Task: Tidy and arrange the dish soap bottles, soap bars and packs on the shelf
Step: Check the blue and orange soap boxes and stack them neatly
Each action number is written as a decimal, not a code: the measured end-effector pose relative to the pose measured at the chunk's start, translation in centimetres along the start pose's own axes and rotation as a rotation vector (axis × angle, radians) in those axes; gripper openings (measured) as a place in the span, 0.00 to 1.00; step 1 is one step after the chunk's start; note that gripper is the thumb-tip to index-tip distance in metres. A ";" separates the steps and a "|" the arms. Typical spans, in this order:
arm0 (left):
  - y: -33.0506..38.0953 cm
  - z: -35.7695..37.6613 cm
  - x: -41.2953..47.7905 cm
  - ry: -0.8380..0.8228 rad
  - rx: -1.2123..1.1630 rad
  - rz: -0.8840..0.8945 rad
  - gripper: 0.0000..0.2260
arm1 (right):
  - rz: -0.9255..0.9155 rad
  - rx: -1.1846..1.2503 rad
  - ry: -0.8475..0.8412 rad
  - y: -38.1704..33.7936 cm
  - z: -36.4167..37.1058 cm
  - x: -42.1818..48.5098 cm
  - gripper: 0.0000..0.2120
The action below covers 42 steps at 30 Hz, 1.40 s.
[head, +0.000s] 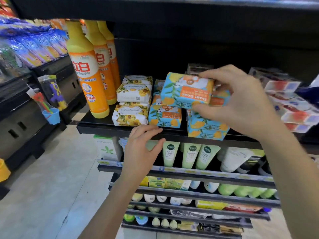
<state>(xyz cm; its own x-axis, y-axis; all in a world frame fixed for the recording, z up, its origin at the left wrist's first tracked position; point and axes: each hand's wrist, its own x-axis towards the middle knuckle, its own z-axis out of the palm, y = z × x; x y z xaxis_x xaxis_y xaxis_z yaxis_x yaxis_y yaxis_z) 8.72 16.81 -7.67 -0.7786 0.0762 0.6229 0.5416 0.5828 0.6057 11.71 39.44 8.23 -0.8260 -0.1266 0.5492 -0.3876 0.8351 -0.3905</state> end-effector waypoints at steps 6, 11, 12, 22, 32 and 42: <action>4.7 -3.6 -0.8 -0.140 -0.832 -0.517 0.12 | 0.012 0.188 -0.025 0.2 2.2 -7.6 0.32; 6.6 -4.1 -1.9 -0.272 -1.042 -0.640 0.17 | 0.074 0.352 -0.056 0.5 4.6 -10.4 0.31; 6.7 -4.1 -2.1 -0.265 -1.021 -0.645 0.17 | 0.097 0.398 -0.053 0.4 4.8 -10.8 0.32; 6.2 -4.2 -3.4 -0.234 -1.088 -0.689 0.23 | 0.524 0.975 0.051 -1.6 7.1 -12.3 0.28; 6.2 -3.9 -4.6 -0.270 -1.041 -0.683 0.23 | 0.627 1.146 0.113 -1.5 8.0 -13.1 0.21; 6.5 -4.2 -4.2 -0.345 -1.042 -0.730 0.28 | 0.482 1.102 0.169 -0.6 8.3 -14.1 0.22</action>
<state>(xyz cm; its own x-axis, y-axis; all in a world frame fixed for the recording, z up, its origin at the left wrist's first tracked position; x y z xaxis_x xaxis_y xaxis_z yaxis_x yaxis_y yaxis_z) 16.88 16.91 -4.29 -0.9503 0.3031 -0.0711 -0.1668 -0.3029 0.9383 20.22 36.31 -5.46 -0.9494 0.2116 0.2323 -0.2639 -0.1356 -0.9550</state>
